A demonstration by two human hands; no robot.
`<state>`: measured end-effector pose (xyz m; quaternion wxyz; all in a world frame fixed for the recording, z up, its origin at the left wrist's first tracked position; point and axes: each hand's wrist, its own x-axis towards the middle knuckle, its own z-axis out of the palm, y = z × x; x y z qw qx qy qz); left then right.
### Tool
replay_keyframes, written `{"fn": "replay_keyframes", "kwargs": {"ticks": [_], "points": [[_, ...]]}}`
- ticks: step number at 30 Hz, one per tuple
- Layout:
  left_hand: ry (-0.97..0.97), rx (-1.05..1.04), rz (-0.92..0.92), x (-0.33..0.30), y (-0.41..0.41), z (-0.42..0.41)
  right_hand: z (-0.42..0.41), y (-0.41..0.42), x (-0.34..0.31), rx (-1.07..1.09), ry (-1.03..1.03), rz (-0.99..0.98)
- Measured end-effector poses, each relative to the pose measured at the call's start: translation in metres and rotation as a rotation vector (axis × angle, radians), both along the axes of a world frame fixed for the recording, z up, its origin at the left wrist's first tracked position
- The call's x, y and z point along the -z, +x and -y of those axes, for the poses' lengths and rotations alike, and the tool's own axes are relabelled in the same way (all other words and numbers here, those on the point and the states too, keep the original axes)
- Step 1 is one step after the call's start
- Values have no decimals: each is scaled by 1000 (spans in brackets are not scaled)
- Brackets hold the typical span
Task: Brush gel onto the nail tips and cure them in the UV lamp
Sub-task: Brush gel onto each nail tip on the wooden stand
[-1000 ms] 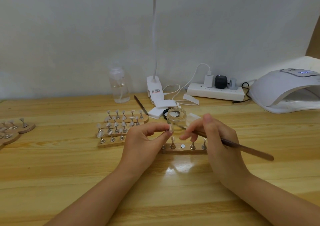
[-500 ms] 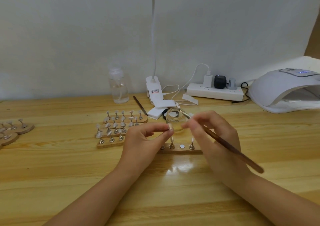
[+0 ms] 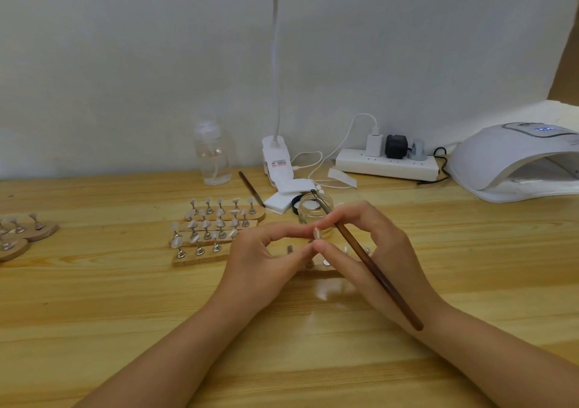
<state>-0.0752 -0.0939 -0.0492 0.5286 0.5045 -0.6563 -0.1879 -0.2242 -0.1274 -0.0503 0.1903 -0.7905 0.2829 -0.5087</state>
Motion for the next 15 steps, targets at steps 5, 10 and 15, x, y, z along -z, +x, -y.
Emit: {"fn": "replay_keyframes", "kwargs": {"ticks": [5, 10, 15], "points": [[101, -11, 123, 5, 3, 4, 8, -11, -2, 27, 70, -15], [127, 8, 157, 8, 4, 6, 13, -15, 1, 39, 33, -183], [161, 14, 137, 11, 6, 7, 16, -15, 3, 55, 6, -242]]}}
